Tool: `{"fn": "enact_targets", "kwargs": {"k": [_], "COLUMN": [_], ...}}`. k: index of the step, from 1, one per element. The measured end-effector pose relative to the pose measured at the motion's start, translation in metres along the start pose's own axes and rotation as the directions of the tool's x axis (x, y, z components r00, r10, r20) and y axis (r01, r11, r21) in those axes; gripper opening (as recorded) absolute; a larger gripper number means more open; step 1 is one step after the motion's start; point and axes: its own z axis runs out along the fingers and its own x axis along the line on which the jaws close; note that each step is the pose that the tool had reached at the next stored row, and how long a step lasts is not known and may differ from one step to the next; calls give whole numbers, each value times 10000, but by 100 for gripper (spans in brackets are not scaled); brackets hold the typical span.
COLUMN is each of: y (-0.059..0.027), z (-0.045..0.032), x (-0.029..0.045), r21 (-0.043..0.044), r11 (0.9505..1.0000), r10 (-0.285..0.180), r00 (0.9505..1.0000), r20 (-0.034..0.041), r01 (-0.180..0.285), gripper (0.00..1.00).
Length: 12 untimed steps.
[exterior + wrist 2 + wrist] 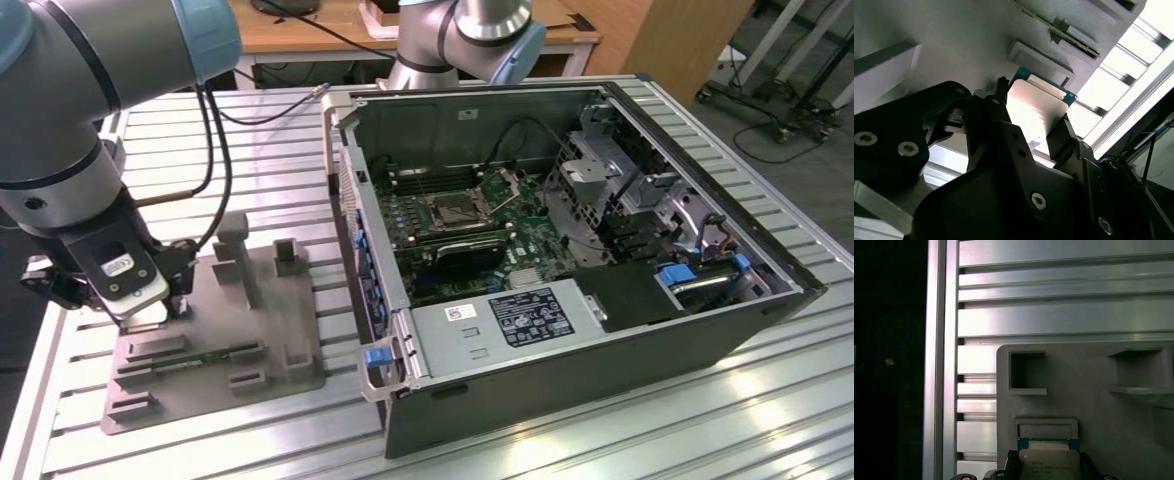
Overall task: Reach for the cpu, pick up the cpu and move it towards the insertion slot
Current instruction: 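Pick up the cpu and move it towards the insertion slot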
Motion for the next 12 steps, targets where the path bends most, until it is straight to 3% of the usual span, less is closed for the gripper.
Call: {"fn": "enact_targets", "kwargs": {"k": [12], "y": [1], "z": [-35], "x": [0], "r21": [-1], "r11": [10000], "r10": [0], "r00": [10000], "r20": [2], "r01": [0], "gripper": [55]}}
